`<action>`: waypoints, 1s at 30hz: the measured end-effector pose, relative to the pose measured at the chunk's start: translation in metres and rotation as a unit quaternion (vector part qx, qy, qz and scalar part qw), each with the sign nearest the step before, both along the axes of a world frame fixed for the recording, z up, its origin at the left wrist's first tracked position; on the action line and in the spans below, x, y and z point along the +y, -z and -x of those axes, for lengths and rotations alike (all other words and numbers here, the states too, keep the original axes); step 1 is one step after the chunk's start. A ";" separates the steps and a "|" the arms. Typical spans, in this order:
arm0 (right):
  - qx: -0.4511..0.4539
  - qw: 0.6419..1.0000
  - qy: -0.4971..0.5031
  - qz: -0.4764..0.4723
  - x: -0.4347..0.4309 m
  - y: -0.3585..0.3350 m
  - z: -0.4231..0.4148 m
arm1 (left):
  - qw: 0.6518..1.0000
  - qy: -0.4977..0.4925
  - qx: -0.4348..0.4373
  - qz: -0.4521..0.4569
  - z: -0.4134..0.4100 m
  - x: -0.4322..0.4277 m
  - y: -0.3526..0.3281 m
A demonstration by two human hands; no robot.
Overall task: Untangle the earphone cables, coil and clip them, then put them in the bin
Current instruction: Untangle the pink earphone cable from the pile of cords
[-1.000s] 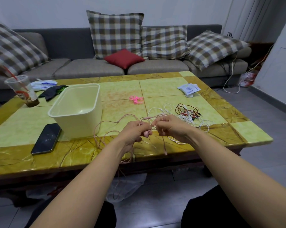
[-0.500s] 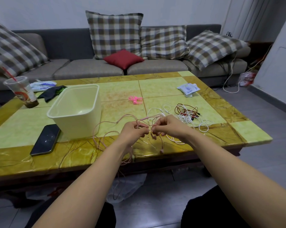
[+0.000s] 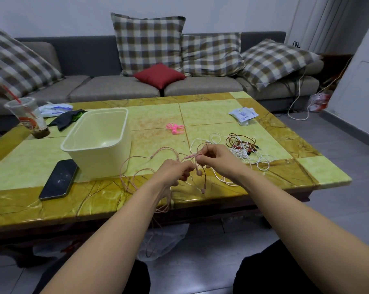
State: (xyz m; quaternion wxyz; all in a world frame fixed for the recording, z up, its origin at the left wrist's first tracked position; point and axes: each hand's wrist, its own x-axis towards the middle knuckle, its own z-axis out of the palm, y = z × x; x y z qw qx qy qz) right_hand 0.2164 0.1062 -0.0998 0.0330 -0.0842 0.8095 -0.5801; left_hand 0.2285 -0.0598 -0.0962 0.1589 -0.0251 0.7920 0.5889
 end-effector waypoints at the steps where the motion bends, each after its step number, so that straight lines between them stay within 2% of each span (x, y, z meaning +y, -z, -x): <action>1: 0.004 1.000 0.005 0.007 0.000 0.000 0.000 | 1.000 0.012 -0.009 -0.003 0.000 0.000 -0.001; 4: -0.010 0.999 0.003 0.051 -0.002 0.001 0.001 | 0.999 0.034 -0.010 0.006 -0.002 0.000 -0.003; 8: -0.056 0.993 -0.015 0.106 -0.005 0.004 0.004 | 1.000 -0.001 0.007 0.027 -0.003 0.000 0.000; 11: -0.068 0.986 -0.002 0.152 -0.005 0.003 0.004 | 0.999 -0.018 -0.009 -0.030 -0.001 0.002 0.001; 14: -0.040 0.990 0.027 0.134 -0.004 0.001 0.004 | 0.992 -0.055 -0.014 -0.110 0.001 0.007 0.001; 17: -0.015 0.996 0.031 0.078 -0.004 0.000 0.002 | 0.992 -0.086 0.024 -0.094 0.001 0.009 0.003; 21: 0.017 1.000 -0.017 0.011 -0.003 0.006 0.002 | 0.988 -0.123 0.060 -0.071 0.001 0.009 0.007; 25: 0.022 1.000 -0.016 0.015 0.001 0.007 0.004 | 0.987 -0.120 0.080 -0.069 -0.001 0.009 0.006; 30: -0.039 0.996 -0.014 0.073 0.002 0.004 0.004 | 0.989 -0.088 0.078 -0.091 0.002 0.007 0.005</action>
